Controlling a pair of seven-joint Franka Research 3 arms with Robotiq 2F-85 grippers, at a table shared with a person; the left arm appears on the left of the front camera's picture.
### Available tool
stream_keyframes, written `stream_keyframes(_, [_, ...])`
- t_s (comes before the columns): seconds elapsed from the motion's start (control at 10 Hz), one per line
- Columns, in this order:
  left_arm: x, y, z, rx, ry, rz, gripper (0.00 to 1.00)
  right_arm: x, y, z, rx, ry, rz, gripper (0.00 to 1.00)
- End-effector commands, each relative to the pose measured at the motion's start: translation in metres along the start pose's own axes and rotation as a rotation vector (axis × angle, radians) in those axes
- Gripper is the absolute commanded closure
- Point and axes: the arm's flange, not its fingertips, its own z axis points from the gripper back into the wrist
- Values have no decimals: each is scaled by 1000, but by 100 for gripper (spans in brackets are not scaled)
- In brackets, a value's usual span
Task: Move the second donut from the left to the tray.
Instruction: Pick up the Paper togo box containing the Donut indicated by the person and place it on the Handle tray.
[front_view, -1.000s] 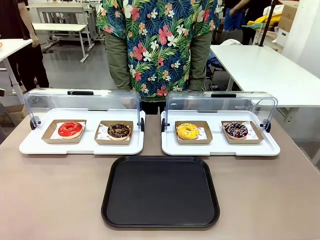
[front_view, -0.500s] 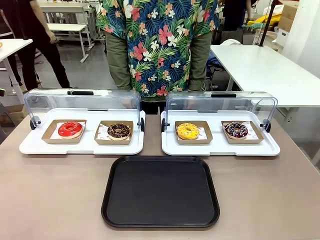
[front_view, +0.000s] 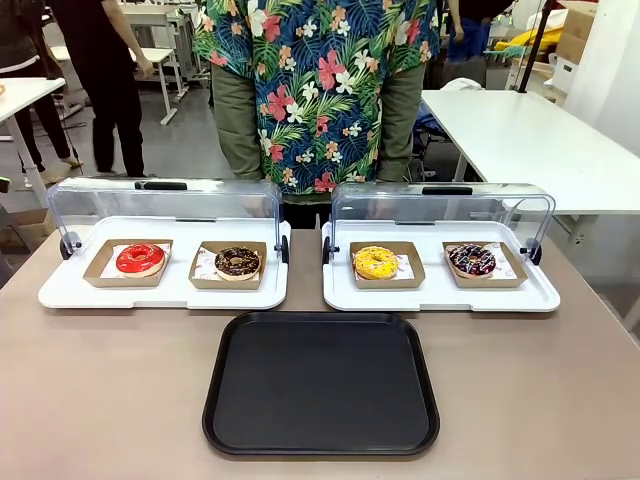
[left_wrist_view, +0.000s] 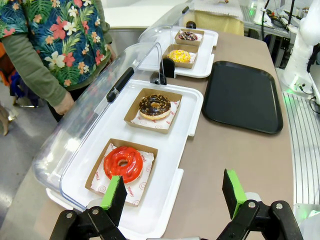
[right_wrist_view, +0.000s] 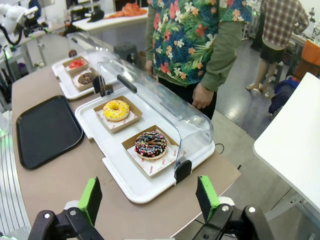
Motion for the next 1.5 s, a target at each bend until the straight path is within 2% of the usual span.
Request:
stream_keyframes(0.0, [2,0,1,-3,4,3,0,1,-1,0,-1,-14,8,0])
stream_keyframes(1.4, [2,0,1,-3,4,3,0,1,-1,0,-1,-14,8,0])
